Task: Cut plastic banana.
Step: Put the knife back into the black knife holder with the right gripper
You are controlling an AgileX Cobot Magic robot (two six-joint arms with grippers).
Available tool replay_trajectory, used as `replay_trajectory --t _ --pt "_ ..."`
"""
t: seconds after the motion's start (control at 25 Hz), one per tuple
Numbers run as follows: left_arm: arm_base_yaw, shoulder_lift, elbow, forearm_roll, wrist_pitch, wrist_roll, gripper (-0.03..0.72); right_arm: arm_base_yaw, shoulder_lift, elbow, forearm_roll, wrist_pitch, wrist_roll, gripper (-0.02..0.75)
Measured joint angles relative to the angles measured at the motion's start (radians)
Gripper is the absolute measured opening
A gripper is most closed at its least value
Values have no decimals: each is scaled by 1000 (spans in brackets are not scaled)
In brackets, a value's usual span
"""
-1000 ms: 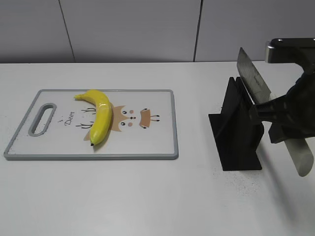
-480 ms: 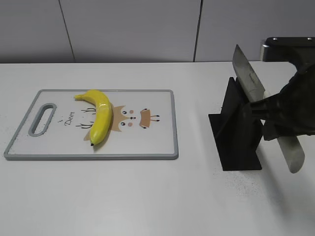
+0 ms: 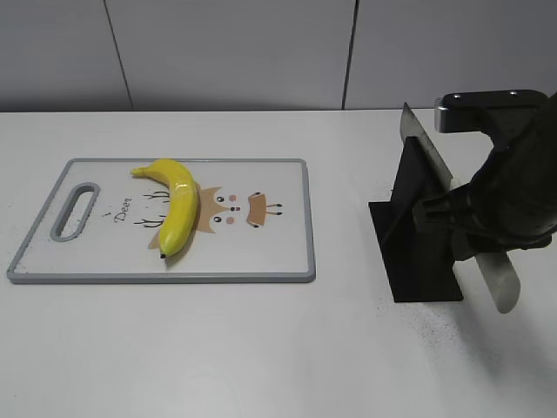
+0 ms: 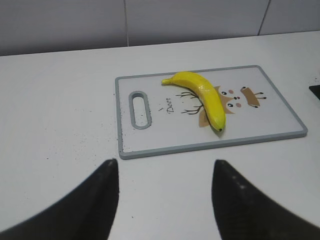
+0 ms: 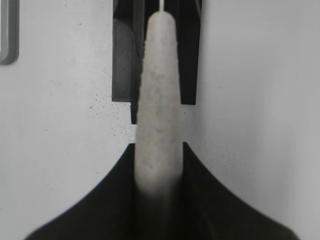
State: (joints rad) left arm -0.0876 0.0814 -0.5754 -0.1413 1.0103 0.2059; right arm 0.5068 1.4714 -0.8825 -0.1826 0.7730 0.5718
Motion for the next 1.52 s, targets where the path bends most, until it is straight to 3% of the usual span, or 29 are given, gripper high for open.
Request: replay_trajectory --t 0.64,0.72,0.84,0.92,1.16,1.52 --pt "0 0 0 0 -2 0 579 0 37 0 -26 -29 2 160" --pt "0 0 0 0 -2 0 579 0 38 -3 -25 -36 2 209" --pt "0 0 0 0 -2 0 579 0 38 -19 -23 -39 2 472" --pt "0 0 0 0 -2 0 579 0 35 -40 -23 -30 2 599" --pt "0 0 0 1 26 0 579 0 -46 -129 -26 51 -32 627" --pt "0 0 0 3 203 0 579 0 -365 -151 48 211 -288 613"
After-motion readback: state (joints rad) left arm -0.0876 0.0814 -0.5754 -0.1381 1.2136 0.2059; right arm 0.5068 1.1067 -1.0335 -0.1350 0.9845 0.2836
